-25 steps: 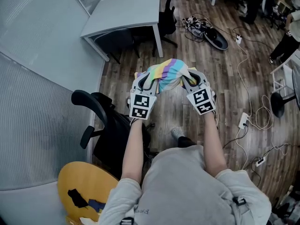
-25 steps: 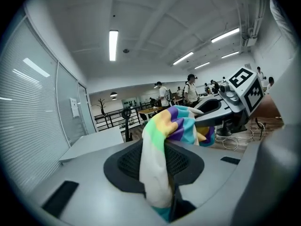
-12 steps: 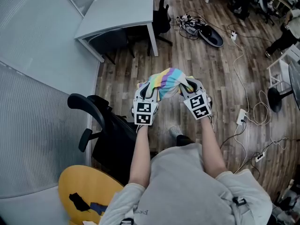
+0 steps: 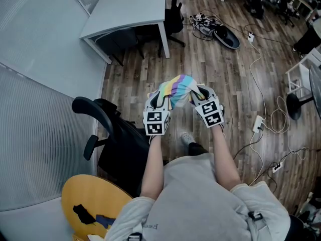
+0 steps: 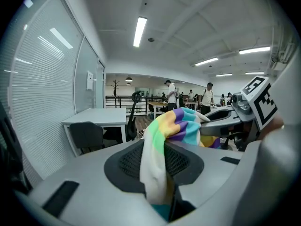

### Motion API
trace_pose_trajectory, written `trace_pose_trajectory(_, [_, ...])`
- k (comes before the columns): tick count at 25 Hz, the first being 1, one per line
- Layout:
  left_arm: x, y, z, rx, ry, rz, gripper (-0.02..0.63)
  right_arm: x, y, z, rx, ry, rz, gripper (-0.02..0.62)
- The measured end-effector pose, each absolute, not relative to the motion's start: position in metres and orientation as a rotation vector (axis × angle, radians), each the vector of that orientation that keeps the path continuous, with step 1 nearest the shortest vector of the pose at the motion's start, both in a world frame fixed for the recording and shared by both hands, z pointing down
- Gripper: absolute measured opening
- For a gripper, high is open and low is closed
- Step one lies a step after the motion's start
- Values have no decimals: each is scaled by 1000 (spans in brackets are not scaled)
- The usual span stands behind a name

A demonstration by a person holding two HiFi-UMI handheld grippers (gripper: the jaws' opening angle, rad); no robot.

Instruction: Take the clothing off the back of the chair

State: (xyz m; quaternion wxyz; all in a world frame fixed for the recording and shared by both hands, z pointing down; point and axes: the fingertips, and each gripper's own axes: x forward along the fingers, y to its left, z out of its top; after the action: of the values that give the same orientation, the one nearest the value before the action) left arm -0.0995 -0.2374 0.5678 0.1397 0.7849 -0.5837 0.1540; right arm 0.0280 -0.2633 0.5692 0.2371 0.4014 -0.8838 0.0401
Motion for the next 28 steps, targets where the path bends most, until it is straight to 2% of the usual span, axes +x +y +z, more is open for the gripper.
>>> trace_pose_trajectory(28, [-110, -220, 576, 2186, -1718, 395, 117, 16, -248, 577, 1069, -2438, 173, 89])
